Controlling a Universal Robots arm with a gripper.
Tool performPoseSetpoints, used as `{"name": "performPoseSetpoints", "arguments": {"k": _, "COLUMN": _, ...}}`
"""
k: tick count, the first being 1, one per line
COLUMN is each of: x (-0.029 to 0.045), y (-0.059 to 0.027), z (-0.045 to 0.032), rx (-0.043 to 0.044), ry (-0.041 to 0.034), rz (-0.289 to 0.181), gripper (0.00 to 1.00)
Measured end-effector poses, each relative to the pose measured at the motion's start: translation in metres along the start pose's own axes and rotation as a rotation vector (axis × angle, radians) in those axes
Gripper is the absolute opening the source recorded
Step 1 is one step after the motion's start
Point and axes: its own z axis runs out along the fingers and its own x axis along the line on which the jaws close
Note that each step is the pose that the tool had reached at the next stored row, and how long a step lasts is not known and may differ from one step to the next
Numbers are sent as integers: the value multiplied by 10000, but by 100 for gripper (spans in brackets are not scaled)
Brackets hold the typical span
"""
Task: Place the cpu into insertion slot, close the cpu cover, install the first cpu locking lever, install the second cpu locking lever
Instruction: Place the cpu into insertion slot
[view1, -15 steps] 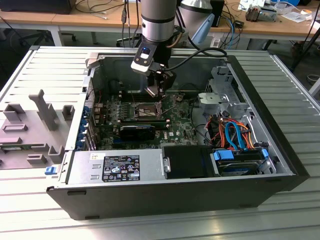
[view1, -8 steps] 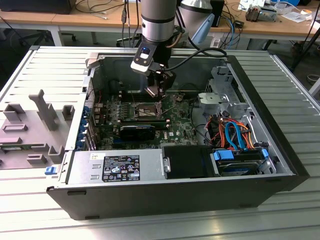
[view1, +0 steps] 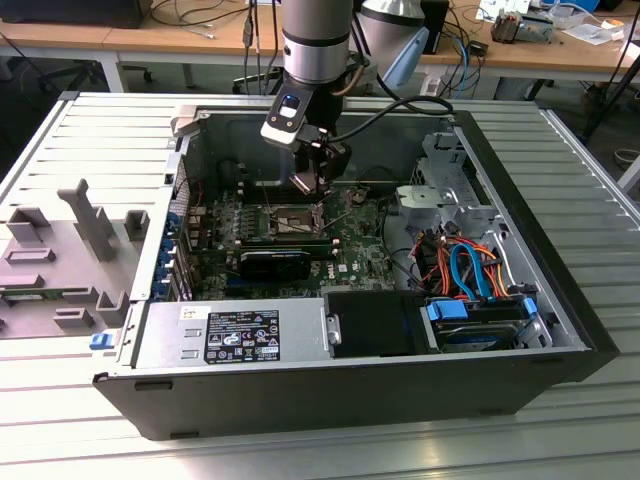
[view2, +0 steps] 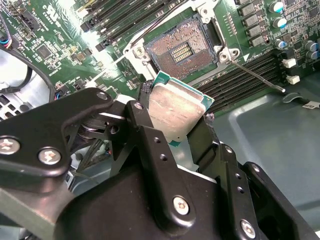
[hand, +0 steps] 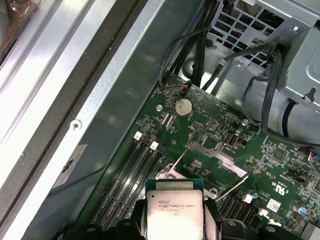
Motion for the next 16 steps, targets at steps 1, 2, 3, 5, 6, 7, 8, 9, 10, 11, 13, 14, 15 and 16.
{"name": "performPoseSetpoints", "arguments": {"k": 1, "x": 0, "y": 0, "z": 0, "rx": 0, "ry": -1, "rz": 8, "gripper": 55}}
{"name": "performPoseSetpoints", "arguments": {"k": 2, "x": 0, "y": 0, "z": 0, "rx": 0, "ry": -1, "rz": 17, "gripper": 55}}
{"name": "performPoseSetpoints", "arguments": {"k": 3, "x": 0, "y": 0, "z": 0, "rx": 0, "ry": -2, "rz": 25, "gripper": 55}}
{"name": "performPoseSetpoints", "arguments": {"k": 5, "x": 0, "y": 0, "z": 1, "rx": 0, "ry": -2, "rz": 45, "gripper": 55}}
{"name": "performPoseSetpoints", "arguments": {"k": 6, "x": 0, "y": 0, "z": 1, "rx": 0, "ry": -2, "rz": 53, "gripper": 55}}
{"name": "performPoseSetpoints", "arguments": {"k": 7, "x": 0, "y": 0, "z": 1, "rx": 0, "ry": -3, "rz": 69, "gripper": 55}}
{"name": "performPoseSetpoints", "arguments": {"k": 8, "x": 0, "y": 0, "z": 2, "rx": 0, "ry": -3, "rz": 85, "gripper": 55}}
{"name": "performPoseSetpoints", "arguments": {"k": 9, "x": 0, "y": 0, "z": 2, "rx": -1, "ry": -4, "rz": 100, "gripper": 55}}
{"name": "performPoseSetpoints", "arguments": {"k": 10, "x": 0, "y": 0, "z": 2, "rx": 0, "ry": -4, "rz": 112, "gripper": 55}}
{"name": "performPoseSetpoints", "arguments": {"k": 11, "x": 0, "y": 0, "z": 2, "rx": 0, "ry": -5, "rz": 120, "gripper": 55}}
{"name": "performPoseSetpoints", "arguments": {"k": 13, "x": 0, "y": 0, "z": 3, "rx": -1, "ry": -5, "rz": 139, "gripper": 55}}
{"name": "performPoseSetpoints", "arguments": {"k": 14, "x": 0, "y": 0, "z": 3, "rx": -1, "ry": -6, "rz": 147, "gripper": 55}}
{"name": "performPoseSetpoints", "arguments": {"k": 15, "x": 0, "y": 0, "z": 3, "rx": -1, "ry": -6, "rz": 154, "gripper": 55}}
{"name": "performPoseSetpoints", "arguments": {"k": 16, "x": 0, "y": 0, "z": 3, "rx": -1, "ry": -7, "rz": 162, "gripper": 55}}
